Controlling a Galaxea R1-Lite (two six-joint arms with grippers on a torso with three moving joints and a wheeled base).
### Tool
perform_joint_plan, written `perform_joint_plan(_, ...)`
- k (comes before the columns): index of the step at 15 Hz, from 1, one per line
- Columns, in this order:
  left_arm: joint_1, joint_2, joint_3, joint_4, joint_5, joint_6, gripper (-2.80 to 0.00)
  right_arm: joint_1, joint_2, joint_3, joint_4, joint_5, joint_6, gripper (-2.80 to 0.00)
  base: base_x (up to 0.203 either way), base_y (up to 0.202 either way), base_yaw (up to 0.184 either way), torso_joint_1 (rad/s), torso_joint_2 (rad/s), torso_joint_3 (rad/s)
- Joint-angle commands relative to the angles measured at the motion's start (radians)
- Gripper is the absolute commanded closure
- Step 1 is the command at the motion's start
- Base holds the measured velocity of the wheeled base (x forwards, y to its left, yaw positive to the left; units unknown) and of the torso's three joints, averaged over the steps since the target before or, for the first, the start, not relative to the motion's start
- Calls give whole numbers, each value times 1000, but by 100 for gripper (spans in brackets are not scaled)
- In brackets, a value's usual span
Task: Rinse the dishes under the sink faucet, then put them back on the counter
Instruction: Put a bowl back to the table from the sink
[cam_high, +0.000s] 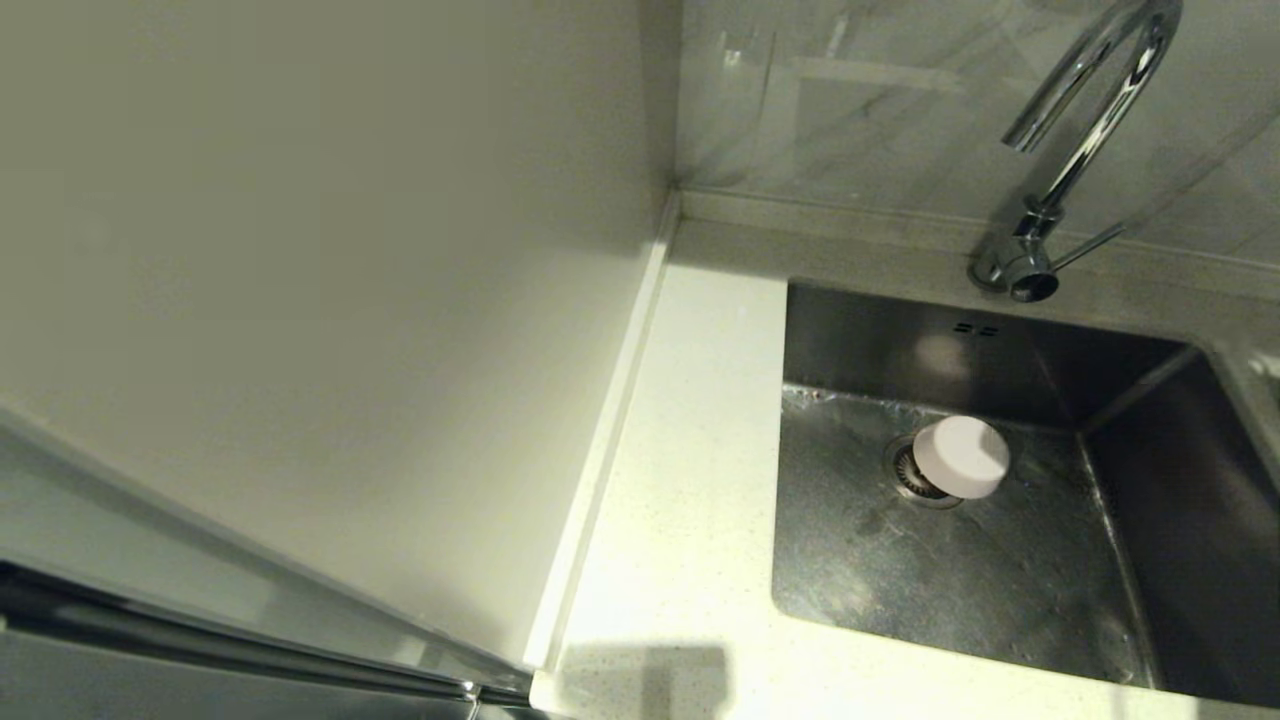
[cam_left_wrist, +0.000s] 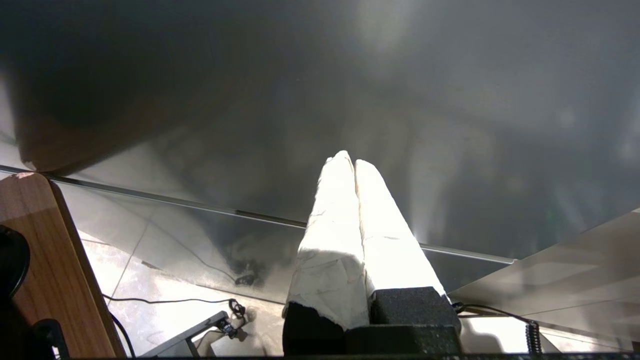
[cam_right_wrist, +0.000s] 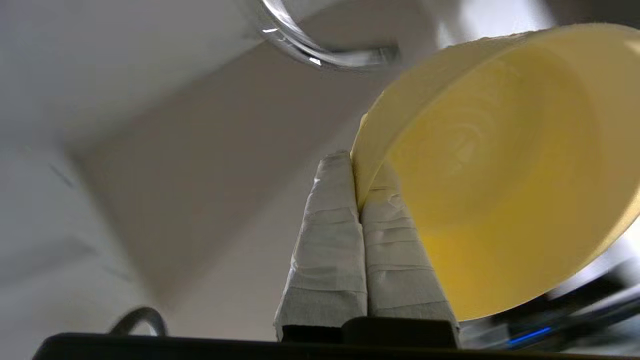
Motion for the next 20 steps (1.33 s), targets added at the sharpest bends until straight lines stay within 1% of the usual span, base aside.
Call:
perform_joint_plan(1,0,0,3,0,0,0,0,31,-109,82,17,10,10,0,0,0,0,0,0,0)
perform_joint_plan(2,0,0,3,0,0,0,0,39,-149,171,-177,10,9,0,0,0,0,0,0,0)
perform_joint_plan(3,0,0,3,0,0,0,0,45,-167,237,-326,10,9,0,0,0,0,0,0,0)
perform_joint_plan(4,0,0,3,0,0,0,0,48,-170,280,-436,10,9,0,0,0,0,0,0,0)
perform_joint_plan(6,0,0,3,0,0,0,0,35,-176,316,-674,10,6,0,0,0,0,0,0,0)
perform_joint_plan(7,0,0,3,0,0,0,0,27,-186,334,-829,10,-4,0,0,0,0,0,0,0)
perform_joint_plan(8,0,0,3,0,0,0,0,18,-195,345,-954,10,-32,0,0,0,0,0,0,0)
perform_joint_plan(9,0,0,3,0,0,0,0,13,-200,347,-1007,10,-70,0,0,0,0,0,0,0)
perform_joint_plan(10,0,0,3,0,0,0,0,12,-202,343,-981,10,-76,0,0,0,0,0,0,0)
perform_joint_plan(11,0,0,3,0,0,0,0,12,-207,327,-871,10,-78,0,0,0,0,0,0,0)
perform_joint_plan(12,0,0,3,0,0,0,0,12,-212,299,-689,10,-80,0,0,0,0,0,0,0)
perform_joint_plan(14,0,0,3,0,0,0,0,12,-222,210,-193,10,-84,0,0,0,0,0,0,0)
perform_joint_plan(15,0,0,3,0,0,0,0,12,-225,148,27,10,-87,0,0,0,0,0,0,0)
perform_joint_plan(16,0,0,3,0,0,0,0,11,-230,67,221,10,-89,0,0,0,0,0,0,0)
perform_joint_plan(17,0,0,3,0,0,0,0,11,-238,-9,350,10,-92,0,0,0,0,0,0,0)
perform_joint_plan(18,0,0,3,0,0,0,0,11,-253,-60,394,10,-93,0,0,0,0,0,0,0)
perform_joint_plan(19,0,0,2,0,0,0,0,11,-263,-106,410,10,-92,0,0,0,0,0,0,0)
perform_joint_plan(20,0,0,3,0,0,0,0,13,-267,-131,441,10,-93,0,0,0,0,0,0,0)
